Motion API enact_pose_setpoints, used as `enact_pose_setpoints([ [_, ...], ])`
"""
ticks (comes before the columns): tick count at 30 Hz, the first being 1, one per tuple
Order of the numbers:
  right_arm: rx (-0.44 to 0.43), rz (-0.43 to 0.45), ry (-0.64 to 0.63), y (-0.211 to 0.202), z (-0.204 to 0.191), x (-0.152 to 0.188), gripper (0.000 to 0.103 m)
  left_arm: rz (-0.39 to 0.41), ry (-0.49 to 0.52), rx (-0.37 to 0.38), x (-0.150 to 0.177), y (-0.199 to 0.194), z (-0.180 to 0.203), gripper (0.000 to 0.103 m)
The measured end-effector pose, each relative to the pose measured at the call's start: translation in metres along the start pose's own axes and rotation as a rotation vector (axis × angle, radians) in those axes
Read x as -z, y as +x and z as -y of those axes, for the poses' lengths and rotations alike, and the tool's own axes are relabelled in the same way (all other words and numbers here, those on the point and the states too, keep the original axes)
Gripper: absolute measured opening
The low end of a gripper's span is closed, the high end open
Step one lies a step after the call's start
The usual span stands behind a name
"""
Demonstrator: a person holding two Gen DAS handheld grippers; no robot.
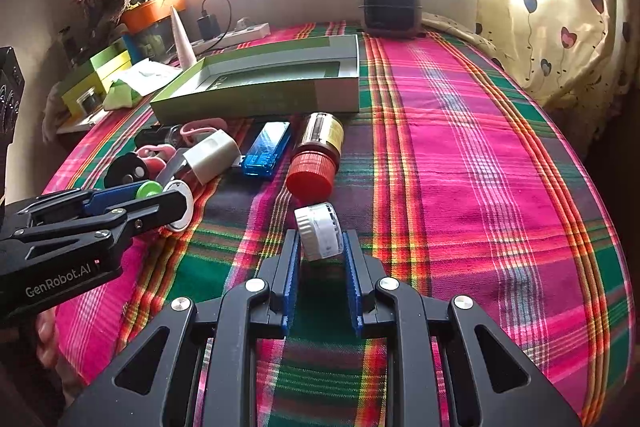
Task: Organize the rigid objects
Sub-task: 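Grasp the green-white spool with the left gripper while the right gripper carries the cap toward the tray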
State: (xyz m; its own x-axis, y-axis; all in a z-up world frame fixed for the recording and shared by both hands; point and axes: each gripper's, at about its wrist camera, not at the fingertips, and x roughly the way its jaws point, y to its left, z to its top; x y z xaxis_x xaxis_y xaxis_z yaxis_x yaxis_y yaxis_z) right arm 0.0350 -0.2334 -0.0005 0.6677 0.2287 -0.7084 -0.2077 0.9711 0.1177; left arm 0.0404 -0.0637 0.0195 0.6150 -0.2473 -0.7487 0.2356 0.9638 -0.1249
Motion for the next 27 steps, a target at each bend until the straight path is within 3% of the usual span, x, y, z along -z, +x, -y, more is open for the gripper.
enact_pose_setpoints([
  [15, -0.007, 0.041, -0.027, -0.009, -0.008, -0.015, 0.022, 0.05, -0.018, 0.022, -0.013, -0.013, -0.011, 0.036],
  [27, -0.023, 0.088, -0.041, -0.008, -0.012, -0.057, 0.022, 0.099, -0.012, 0.007, -0.054, -0.016, -0.035, 0.036],
])
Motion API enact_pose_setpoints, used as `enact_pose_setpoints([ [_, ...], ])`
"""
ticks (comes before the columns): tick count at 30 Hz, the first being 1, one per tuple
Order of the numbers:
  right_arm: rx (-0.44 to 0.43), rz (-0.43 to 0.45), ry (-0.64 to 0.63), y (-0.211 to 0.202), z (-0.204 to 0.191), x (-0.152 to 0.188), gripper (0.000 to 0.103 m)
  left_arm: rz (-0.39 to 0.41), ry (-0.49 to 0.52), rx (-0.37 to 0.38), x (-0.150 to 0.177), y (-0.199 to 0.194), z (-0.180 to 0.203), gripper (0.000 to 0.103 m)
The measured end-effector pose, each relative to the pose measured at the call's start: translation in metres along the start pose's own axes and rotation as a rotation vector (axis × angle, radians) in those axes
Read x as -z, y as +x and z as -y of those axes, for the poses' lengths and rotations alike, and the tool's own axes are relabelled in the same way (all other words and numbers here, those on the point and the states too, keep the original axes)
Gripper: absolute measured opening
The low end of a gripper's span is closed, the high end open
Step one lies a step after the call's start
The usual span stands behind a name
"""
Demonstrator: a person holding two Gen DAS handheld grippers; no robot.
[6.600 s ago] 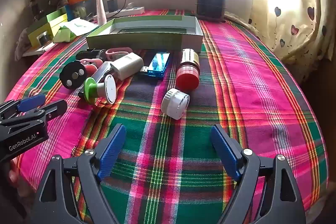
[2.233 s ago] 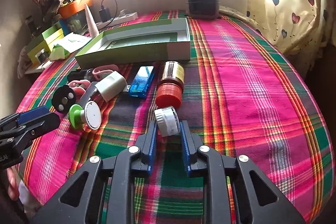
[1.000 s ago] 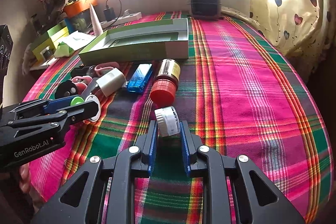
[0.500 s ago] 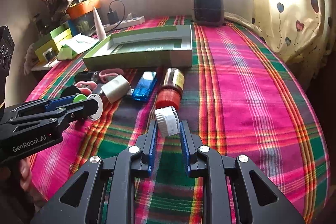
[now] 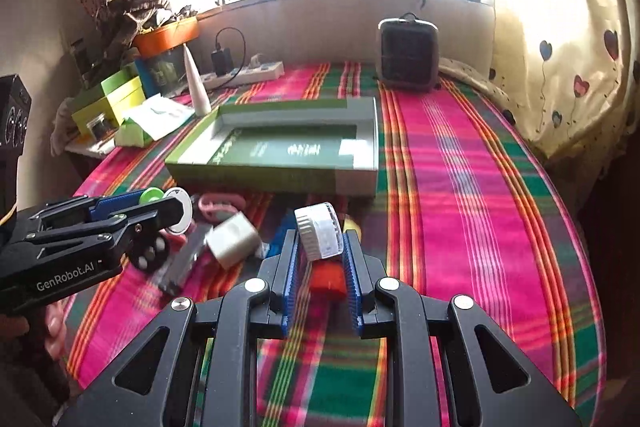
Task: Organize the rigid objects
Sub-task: 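Grasp the green-white spool with the left gripper while the right gripper carries the cap toward the tray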
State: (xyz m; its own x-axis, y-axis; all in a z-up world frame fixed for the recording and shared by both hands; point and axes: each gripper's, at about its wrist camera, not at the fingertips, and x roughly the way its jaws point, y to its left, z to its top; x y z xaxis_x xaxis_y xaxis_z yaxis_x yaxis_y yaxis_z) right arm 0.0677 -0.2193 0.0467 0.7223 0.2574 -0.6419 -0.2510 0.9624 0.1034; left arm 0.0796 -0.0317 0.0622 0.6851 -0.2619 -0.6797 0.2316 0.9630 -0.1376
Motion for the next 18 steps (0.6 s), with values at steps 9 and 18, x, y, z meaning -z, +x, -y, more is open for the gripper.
enact_pose_setpoints([
  [9, -0.011, -0.009, -0.017, 0.027, 0.0, -0.036, 0.022, 0.006, -0.02, -0.011, -0.037, 0.02, -0.028, 0.036],
  [18, -0.001, -0.043, -0.017, 0.067, 0.005, -0.069, 0.022, -0.017, -0.032, -0.025, -0.066, 0.052, -0.054, 0.036],
])
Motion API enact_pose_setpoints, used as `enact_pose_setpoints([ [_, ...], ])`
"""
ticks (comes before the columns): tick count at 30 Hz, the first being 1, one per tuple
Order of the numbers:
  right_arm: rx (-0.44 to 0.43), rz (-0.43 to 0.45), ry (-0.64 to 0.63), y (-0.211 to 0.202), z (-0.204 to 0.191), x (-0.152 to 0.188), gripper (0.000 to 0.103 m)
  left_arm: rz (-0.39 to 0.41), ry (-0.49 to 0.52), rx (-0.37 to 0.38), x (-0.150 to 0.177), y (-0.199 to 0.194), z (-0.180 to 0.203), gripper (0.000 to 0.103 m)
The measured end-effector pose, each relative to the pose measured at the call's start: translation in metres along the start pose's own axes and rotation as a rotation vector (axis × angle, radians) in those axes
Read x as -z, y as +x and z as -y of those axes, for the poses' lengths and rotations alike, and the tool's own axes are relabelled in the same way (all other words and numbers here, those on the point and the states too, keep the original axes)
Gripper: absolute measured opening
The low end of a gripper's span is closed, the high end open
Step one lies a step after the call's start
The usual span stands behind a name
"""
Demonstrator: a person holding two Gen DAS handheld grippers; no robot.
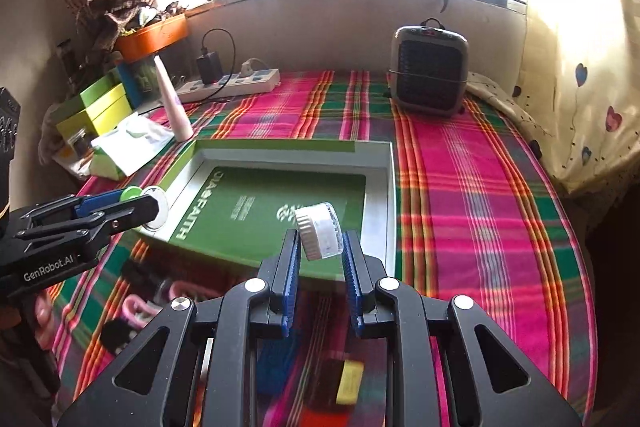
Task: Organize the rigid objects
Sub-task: 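Grasp the green-white spool with the left gripper while the right gripper carries the cap toward the tray, then lower the cap and spool into the green tray and open both grippers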
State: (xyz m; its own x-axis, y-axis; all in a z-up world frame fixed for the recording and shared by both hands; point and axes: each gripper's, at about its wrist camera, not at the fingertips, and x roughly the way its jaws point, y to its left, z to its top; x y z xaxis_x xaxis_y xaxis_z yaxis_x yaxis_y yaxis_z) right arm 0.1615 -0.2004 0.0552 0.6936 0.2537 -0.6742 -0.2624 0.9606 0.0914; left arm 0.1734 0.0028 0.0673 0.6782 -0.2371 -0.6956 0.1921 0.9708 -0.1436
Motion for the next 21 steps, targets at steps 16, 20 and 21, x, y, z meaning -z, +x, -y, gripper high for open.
enact_pose_setpoints([
  [16, 0.025, -0.111, -0.014, 0.068, 0.008, -0.027, 0.02, -0.08, -0.039, -0.017, -0.021, 0.06, -0.031, 0.036],
  [20, 0.024, -0.123, -0.01, 0.073, 0.01, -0.026, 0.02, -0.08, -0.033, -0.03, -0.021, 0.064, -0.032, 0.036],
  [21, 0.023, -0.123, -0.013, 0.073, 0.009, -0.026, 0.02, -0.081, -0.027, -0.033, -0.021, 0.064, -0.031, 0.036],
])
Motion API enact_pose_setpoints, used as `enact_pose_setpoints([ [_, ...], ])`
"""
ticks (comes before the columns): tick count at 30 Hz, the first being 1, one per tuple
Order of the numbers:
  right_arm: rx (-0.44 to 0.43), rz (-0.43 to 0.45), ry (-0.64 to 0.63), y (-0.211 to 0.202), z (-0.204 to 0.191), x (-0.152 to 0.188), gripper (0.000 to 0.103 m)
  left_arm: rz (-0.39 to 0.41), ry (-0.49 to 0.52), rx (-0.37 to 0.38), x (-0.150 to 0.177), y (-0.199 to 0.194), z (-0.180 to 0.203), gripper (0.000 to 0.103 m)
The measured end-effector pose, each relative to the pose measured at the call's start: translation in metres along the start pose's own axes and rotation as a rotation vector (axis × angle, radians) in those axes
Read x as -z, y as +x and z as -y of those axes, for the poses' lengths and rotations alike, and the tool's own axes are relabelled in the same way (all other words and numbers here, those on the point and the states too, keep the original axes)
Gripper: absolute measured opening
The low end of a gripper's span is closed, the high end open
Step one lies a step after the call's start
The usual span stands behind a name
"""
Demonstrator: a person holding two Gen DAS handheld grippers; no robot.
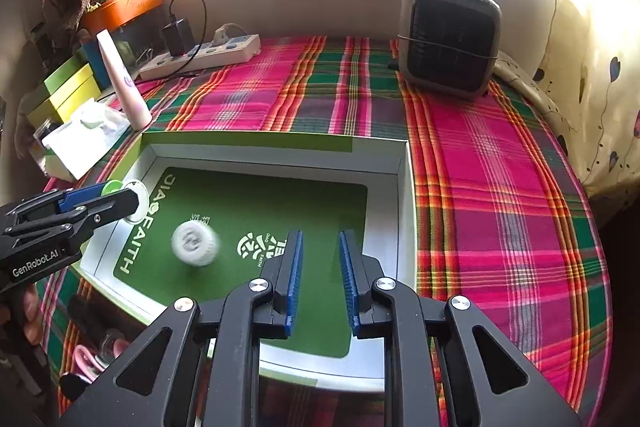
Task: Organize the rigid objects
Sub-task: 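Lower the cap and spool into the green tray and open both grippers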
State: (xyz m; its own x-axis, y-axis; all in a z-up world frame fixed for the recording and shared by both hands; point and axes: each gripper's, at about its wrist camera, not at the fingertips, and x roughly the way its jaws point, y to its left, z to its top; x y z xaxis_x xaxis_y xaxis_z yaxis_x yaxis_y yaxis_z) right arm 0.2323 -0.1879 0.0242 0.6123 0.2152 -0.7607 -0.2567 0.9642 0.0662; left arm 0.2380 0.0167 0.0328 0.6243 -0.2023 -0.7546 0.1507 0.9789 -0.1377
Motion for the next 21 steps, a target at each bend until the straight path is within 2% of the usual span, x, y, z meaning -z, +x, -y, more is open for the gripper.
enact_pose_setpoints([
  [21, -0.007, -0.001, -0.001, 0.002, -0.005, 0.002, 0.02, -0.02, 0.038, -0.03, 0.002, 0.012, 0.009, 0.037],
])
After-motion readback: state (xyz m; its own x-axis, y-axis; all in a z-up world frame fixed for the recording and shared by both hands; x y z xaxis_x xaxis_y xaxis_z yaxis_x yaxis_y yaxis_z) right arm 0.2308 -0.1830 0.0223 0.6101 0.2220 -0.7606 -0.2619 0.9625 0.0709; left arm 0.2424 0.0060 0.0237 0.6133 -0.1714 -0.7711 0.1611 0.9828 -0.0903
